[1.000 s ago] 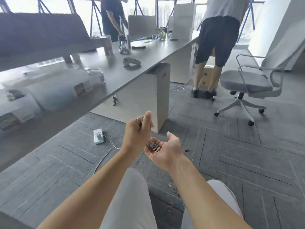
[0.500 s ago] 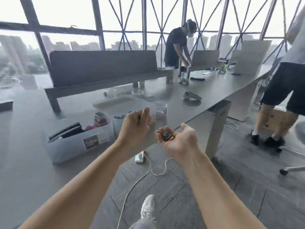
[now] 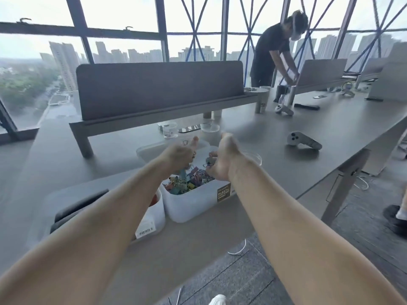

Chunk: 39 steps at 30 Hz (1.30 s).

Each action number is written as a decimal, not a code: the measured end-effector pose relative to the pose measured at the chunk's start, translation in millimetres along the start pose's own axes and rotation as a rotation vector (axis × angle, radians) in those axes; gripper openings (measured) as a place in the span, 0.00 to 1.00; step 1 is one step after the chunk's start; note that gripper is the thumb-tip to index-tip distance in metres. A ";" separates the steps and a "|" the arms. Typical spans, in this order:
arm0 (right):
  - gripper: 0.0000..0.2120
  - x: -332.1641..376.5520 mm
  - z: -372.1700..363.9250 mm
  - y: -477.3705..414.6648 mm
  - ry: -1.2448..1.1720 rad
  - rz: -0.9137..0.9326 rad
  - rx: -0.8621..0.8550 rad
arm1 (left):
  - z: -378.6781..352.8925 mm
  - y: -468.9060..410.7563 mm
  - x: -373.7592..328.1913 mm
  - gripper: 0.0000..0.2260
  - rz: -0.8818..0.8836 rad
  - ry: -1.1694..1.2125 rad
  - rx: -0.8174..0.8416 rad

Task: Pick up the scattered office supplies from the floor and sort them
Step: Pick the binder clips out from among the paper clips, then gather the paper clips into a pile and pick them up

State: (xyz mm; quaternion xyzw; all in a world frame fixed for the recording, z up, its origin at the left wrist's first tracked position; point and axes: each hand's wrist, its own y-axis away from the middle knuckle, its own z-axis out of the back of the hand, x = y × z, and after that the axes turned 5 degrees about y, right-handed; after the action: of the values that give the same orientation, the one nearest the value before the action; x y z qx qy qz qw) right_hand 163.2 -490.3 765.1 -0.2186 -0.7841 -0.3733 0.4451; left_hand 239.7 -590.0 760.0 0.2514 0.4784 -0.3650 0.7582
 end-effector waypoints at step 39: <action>0.08 -369.8 395.6 402.1 1.270 -0.387 -0.635 | -335.1 370.9 213.7 0.07 -0.143 -0.297 0.966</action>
State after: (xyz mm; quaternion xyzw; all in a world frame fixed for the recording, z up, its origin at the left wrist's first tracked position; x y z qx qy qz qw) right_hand 411.2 66.0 475.2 0.0636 -0.2540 -0.7090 0.6548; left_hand 411.5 -186.9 438.3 0.4853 0.1582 -0.6270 0.5885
